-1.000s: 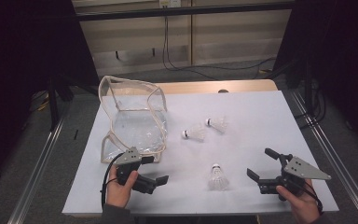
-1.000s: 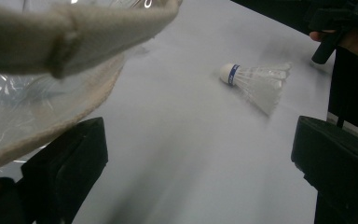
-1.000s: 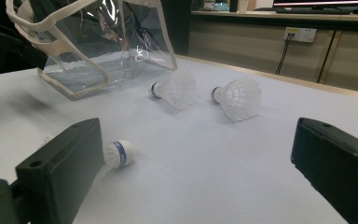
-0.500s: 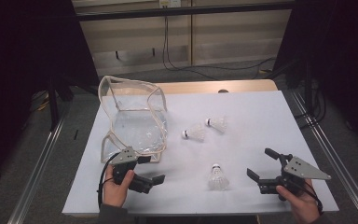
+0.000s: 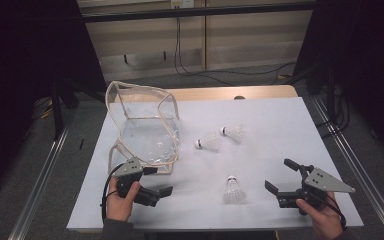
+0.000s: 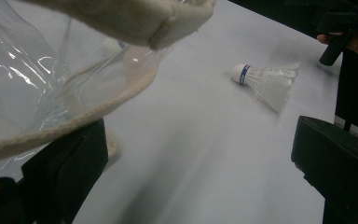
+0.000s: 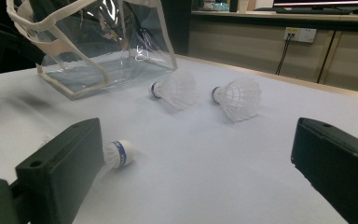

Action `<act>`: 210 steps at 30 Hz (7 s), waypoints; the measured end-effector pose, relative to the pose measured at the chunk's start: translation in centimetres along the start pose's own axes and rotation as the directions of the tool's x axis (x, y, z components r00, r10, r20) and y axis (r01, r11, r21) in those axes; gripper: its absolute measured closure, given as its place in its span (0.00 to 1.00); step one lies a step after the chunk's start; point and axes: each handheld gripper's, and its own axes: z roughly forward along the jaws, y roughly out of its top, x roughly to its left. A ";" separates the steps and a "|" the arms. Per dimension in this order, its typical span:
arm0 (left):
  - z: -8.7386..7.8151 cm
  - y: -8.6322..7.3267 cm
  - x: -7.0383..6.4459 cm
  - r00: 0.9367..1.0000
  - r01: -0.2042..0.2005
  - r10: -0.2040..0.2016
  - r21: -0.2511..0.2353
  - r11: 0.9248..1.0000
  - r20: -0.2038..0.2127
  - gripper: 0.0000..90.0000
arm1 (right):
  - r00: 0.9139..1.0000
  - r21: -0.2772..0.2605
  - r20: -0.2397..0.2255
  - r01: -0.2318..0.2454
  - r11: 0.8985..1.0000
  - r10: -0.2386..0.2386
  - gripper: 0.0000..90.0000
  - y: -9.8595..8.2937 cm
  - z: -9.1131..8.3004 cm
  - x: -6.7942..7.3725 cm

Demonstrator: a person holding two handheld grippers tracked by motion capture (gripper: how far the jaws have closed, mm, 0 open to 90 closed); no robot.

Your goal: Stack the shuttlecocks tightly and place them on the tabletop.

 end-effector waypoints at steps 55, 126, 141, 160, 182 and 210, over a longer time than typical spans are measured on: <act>-2.5 -1.0 2.4 0.998 -0.011 0.008 -0.050 0.999 -0.069 0.04 | 1.000 -0.002 0.010 0.005 1.000 -0.005 0.02 0.1 0.1 -0.1; -2.0 -1.0 2.1 0.999 -0.028 0.026 -0.043 0.999 -0.047 0.04 | 0.992 0.125 0.128 0.008 0.992 -0.025 0.01 2.3 6.9 -3.0; -1.9 -1.0 2.0 0.998 -0.030 0.028 -0.041 0.999 -0.049 0.04 | 0.992 0.160 0.127 0.004 0.987 -0.025 0.01 2.7 8.3 -3.4; -1.9 -1.0 2.1 0.998 -0.029 0.027 -0.034 0.999 -0.051 0.04 | 0.989 0.170 0.149 -0.019 0.985 -0.006 0.02 3.1 9.9 -4.0; -1.7 -1.0 2.0 0.998 -0.032 0.031 -0.033 0.999 -0.048 0.04 | 0.990 0.187 0.144 -0.025 0.982 -0.003 0.02 3.5 11.4 -4.1; -1.5 -1.0 2.0 0.999 -0.033 0.031 -0.025 0.999 -0.044 0.04 | 0.993 0.237 0.118 -0.038 0.971 0.010 0.04 3.8 13.5 -4.2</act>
